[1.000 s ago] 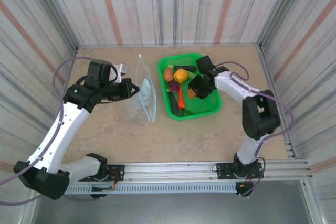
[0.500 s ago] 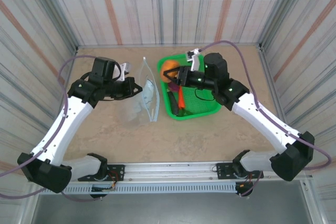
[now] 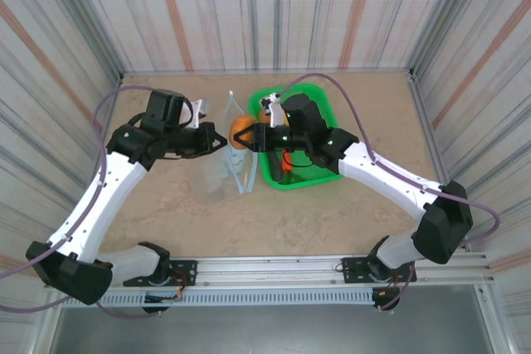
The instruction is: Place the food in the zip-top bag and seal the zipper
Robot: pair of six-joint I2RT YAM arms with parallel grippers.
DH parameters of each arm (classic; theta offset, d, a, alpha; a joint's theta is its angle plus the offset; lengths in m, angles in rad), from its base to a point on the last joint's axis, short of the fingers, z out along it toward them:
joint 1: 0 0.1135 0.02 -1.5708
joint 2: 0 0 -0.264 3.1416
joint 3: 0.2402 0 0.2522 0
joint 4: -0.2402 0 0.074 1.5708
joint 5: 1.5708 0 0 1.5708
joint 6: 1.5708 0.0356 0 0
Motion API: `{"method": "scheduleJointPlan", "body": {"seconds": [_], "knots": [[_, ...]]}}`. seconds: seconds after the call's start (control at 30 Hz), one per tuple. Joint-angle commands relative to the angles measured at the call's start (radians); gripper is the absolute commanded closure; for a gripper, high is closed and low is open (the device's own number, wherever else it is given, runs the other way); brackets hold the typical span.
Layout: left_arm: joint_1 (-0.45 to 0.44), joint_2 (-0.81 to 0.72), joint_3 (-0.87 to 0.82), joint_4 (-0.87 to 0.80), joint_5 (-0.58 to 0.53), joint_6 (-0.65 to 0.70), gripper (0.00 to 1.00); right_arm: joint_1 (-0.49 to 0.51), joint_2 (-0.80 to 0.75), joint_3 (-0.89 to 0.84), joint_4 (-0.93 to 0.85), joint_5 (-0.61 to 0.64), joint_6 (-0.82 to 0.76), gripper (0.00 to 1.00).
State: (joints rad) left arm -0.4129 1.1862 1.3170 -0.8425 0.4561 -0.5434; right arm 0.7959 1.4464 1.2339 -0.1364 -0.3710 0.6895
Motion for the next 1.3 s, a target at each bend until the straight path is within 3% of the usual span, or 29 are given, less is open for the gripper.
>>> {"method": "scheduleJointPlan", "body": {"seconds": [0.0,0.07,0.17,0.3,0.57,0.73,1.1,1.27], "knots": [[-0.004,-0.036,0.055,-0.023,0.011,0.017,1.0,0.017,0.002,-0.015,-0.075,0.092,-0.052,0.59],[-0.004,-0.039,0.068,-0.025,0.002,0.019,1.0,0.036,0.014,0.003,-0.11,0.114,-0.068,0.53],[-0.004,-0.038,0.086,-0.033,-0.011,0.025,1.0,0.065,0.03,0.036,-0.152,0.147,-0.09,0.29],[-0.004,-0.032,0.089,-0.04,-0.025,0.028,1.0,0.075,0.018,0.052,-0.158,0.143,-0.096,0.14],[-0.003,-0.044,0.049,-0.038,-0.064,0.025,1.0,0.074,-0.032,0.064,-0.154,0.128,-0.11,0.19],[0.01,-0.047,0.029,-0.056,-0.111,0.029,1.0,0.068,-0.071,0.097,-0.221,0.206,-0.135,0.25],[0.085,-0.095,0.06,-0.119,-0.199,-0.006,1.0,-0.151,-0.155,0.018,-0.235,0.147,-0.1,0.29],[0.086,-0.088,0.065,-0.112,-0.19,-0.004,1.0,-0.243,-0.034,0.028,-0.275,0.255,0.017,0.25]]}}
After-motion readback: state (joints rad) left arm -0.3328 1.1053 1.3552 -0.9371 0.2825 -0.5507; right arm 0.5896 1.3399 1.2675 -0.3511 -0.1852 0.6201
